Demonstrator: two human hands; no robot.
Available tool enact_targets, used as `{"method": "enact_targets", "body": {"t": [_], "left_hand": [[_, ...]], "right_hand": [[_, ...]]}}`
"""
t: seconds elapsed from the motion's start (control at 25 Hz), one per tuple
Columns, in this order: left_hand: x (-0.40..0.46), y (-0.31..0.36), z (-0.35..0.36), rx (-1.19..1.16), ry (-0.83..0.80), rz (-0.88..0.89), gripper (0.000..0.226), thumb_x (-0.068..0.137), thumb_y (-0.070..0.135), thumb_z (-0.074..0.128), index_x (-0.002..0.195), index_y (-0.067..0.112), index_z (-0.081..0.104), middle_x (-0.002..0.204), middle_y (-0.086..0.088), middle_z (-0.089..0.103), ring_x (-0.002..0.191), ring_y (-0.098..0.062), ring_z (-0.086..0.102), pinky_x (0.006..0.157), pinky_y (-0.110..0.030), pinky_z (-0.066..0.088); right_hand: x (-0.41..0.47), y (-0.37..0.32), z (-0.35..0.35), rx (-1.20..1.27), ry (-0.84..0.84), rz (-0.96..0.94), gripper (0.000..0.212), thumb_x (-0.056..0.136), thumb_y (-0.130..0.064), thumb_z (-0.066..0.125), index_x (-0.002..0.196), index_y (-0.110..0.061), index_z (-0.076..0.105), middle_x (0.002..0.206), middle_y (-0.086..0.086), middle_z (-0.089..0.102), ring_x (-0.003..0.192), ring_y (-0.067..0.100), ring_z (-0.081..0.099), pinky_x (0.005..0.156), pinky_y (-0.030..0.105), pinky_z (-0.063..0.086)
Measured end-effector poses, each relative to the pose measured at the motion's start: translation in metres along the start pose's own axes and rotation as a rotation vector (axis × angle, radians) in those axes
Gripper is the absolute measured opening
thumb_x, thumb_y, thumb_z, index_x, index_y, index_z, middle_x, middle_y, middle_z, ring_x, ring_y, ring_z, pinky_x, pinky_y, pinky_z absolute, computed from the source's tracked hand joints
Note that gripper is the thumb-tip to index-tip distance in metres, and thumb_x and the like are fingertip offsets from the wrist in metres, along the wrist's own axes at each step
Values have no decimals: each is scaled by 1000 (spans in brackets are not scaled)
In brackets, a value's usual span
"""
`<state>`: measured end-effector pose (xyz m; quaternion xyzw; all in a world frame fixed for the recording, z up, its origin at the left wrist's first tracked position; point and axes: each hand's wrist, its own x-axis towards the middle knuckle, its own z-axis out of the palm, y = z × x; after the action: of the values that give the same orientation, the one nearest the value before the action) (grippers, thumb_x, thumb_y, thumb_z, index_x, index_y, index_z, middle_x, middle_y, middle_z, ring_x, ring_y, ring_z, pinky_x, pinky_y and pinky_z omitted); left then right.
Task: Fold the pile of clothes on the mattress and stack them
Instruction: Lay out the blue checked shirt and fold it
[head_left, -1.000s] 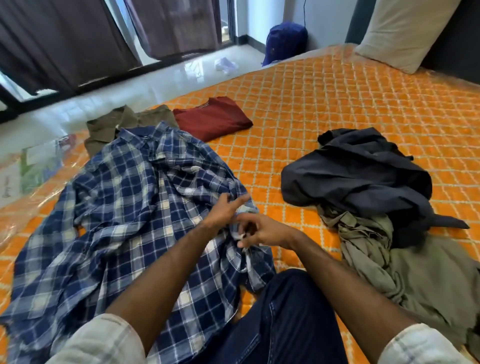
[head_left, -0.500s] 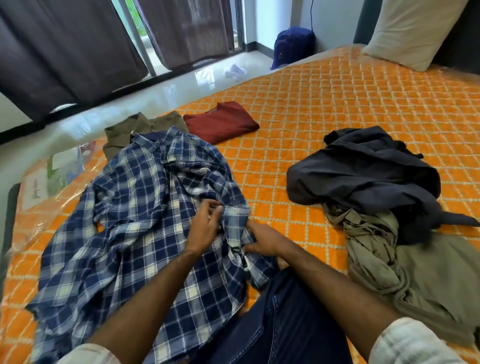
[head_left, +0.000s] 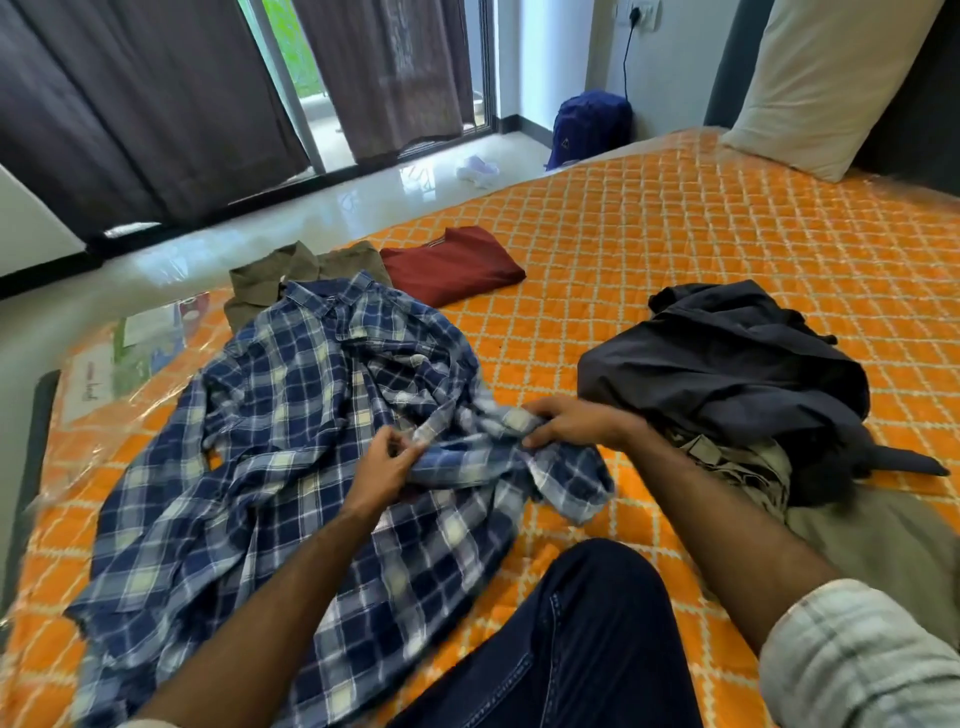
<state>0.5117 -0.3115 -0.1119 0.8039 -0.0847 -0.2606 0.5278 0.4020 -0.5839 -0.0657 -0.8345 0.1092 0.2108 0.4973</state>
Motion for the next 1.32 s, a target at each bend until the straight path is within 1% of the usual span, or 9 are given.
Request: {"method": "enact_targets", "body": {"t": [0.2,0.36,0.6,0.72,0.8,0.92,1.04,1.2,1.32], "left_hand": [[-16,-17,-27,23,-28,31,17,104,16,52,90,8,46,76,-10,63,64,-23,65,54,-39,51],[-31,-35,-20,529,-334,134,35,94,40,66,119,22,50,117,1,58,100,-16,61,84,-32,57],[-37,-69,10,1372,-106,791,52,85,53,61,127,23,57,123,1,59,103,-17,59,82,-35,54],[-33,-70,23,1378,-39,840,25,88,31,66,109,19,66,100,0,66,84,-15,61,73,-34,55],[-27,-58,25,1244,-35,658,12,97,26,54,102,19,62,94,2,62,80,-12,56,76,-31,51],[-23,-33,15,522,-434,249,22,105,19,42,85,18,51,78,4,49,67,-8,44,68,-30,41],[-37,-23,-6,114,-815,-70,29,107,15,37,80,16,49,66,-1,46,54,-14,45,51,-25,42],[-54,-44,-16,729,-746,184,16,103,40,48,98,28,56,86,5,65,72,-13,63,63,-23,49],[-65,-56,-4,1157,-427,554,55,88,74,43,122,32,47,114,14,51,94,-4,53,77,-19,48]], "right_hand": [[-14,15,-35,207,1175,165,35,102,-30,59,131,-13,55,131,12,53,113,34,58,86,40,45],[-18,29,-12,-179,944,312,43,98,-38,60,136,-22,51,142,12,38,133,37,36,108,53,33],[-9,38,44,-978,770,-12,37,74,-11,76,108,-19,64,127,9,52,110,32,43,86,47,40],[21,36,63,-528,382,126,52,91,-22,68,137,-13,45,139,14,44,118,36,50,93,50,49],[37,34,65,-296,422,271,82,93,-33,69,156,-14,20,157,18,21,139,44,34,111,54,38],[58,26,60,-226,588,371,96,91,-43,71,161,-27,7,162,16,10,145,46,20,115,58,26],[65,26,59,-325,647,355,60,96,-40,65,149,-30,40,153,11,33,139,38,31,114,57,27],[58,36,52,-187,776,258,12,101,-29,59,110,-21,60,109,6,68,105,31,62,97,48,45],[40,35,44,418,784,202,10,104,-18,56,98,-9,56,83,11,63,73,26,64,68,40,56]]}}
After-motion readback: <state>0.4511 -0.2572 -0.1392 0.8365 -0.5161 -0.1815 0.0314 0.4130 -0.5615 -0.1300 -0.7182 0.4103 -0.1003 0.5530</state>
